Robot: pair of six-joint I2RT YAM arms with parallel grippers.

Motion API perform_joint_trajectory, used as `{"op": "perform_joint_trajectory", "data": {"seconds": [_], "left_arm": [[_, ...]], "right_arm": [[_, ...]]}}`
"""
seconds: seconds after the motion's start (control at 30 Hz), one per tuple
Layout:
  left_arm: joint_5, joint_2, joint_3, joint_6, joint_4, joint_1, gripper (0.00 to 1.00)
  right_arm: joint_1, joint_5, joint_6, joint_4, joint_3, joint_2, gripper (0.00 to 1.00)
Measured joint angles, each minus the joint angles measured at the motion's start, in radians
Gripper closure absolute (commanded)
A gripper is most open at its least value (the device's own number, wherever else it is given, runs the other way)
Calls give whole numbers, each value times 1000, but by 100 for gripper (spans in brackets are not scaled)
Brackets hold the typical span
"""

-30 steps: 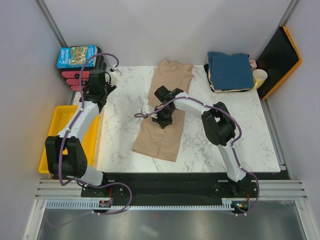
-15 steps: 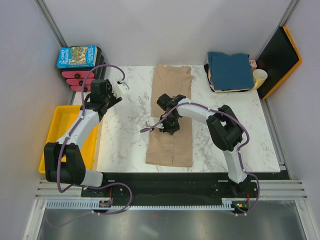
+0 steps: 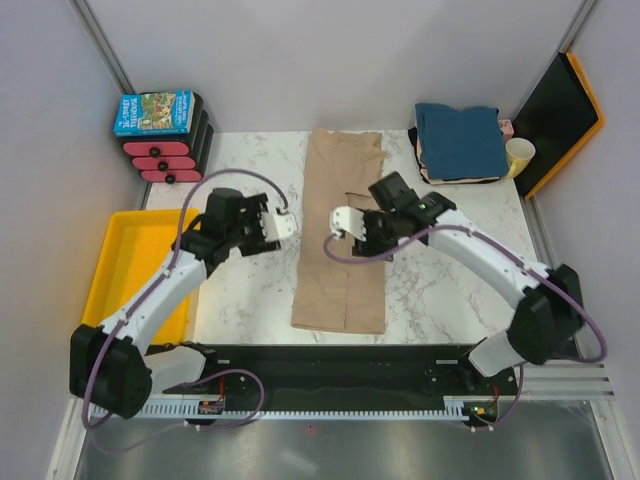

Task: Fold and stack the t-shirts
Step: Rotate the tshirt 90 degrees, then grab the bottom of the folded rectangular tshirt with both arms

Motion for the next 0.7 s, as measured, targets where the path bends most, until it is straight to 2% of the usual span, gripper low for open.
{"op": "perform_joint_trajectory", "data": {"seconds": [0.13,0.33,0.5,0.7], "left_arm": [[84,-180,-225,221,30,-113,4],[291,-375,-460,633,3,-137,2],[451,-386,-551,849,4,-138,2],[610,-348,-629,938,7,-138,2]], "right_arm": [[16,51,-165,11,-289,-207,29],[31,75,-484,-10,-497,-261,23],[54,70,-734,4,-643,-390,25],[103,38,-904,86,-836,-512,25]]}}
